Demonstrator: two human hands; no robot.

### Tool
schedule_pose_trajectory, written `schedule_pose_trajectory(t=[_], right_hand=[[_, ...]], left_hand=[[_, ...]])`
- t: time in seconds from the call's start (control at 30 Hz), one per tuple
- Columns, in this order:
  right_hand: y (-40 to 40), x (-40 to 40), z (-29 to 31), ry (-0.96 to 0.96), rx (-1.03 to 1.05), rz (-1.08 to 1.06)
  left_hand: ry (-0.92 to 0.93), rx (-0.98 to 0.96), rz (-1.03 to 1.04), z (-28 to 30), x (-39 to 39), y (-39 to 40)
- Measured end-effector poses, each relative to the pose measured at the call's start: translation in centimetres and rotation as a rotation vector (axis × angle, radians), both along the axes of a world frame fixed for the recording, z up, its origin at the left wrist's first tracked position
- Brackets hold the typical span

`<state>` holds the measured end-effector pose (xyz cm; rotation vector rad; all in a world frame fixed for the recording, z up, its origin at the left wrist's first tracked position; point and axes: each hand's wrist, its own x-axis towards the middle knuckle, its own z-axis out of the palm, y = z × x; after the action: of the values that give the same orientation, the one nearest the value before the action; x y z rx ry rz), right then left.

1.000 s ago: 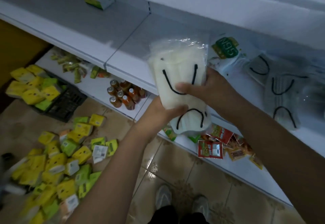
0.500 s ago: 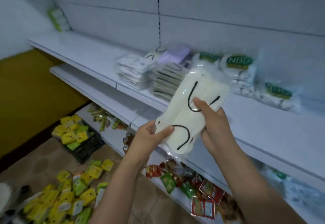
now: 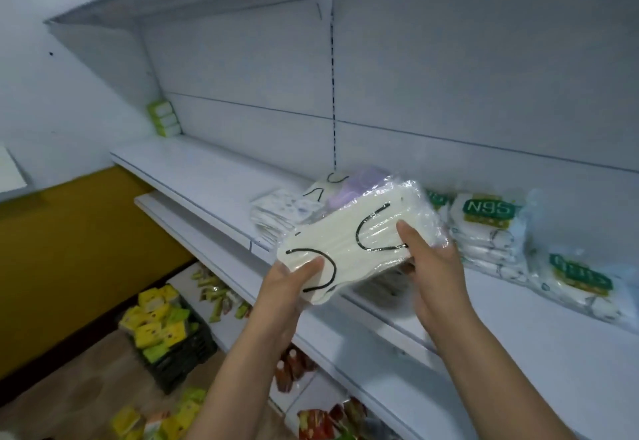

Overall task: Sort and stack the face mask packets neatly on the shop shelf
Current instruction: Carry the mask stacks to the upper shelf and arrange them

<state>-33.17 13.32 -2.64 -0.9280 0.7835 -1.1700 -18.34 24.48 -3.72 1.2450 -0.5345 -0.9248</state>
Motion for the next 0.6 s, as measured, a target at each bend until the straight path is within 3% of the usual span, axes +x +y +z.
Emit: schedule_pose_trajectory(t=[0.27,0.43,0.5,0.6], right_hand=[[-13.5,13.1,5.8,0.242,-0.162,0.04],[-23.3,20.7,9.1,0.371,-0.265,0.081],[-25.9,22.9,9.3,0.445,-0.282,0.095],[-28.5,25.2,8.9,0.437,-0.26,0.108]], left_hand=[[-0.1,-0.044,0.048,0.8,15.3,-10.1],[-0.544,-0.046,0.148,3.4,25.5,-19.6],[-0.621,0.003,-0.015,4.3,27.6,-23.2],[-0.568,0.12,-0.358,5.7,29.3,-27.4]])
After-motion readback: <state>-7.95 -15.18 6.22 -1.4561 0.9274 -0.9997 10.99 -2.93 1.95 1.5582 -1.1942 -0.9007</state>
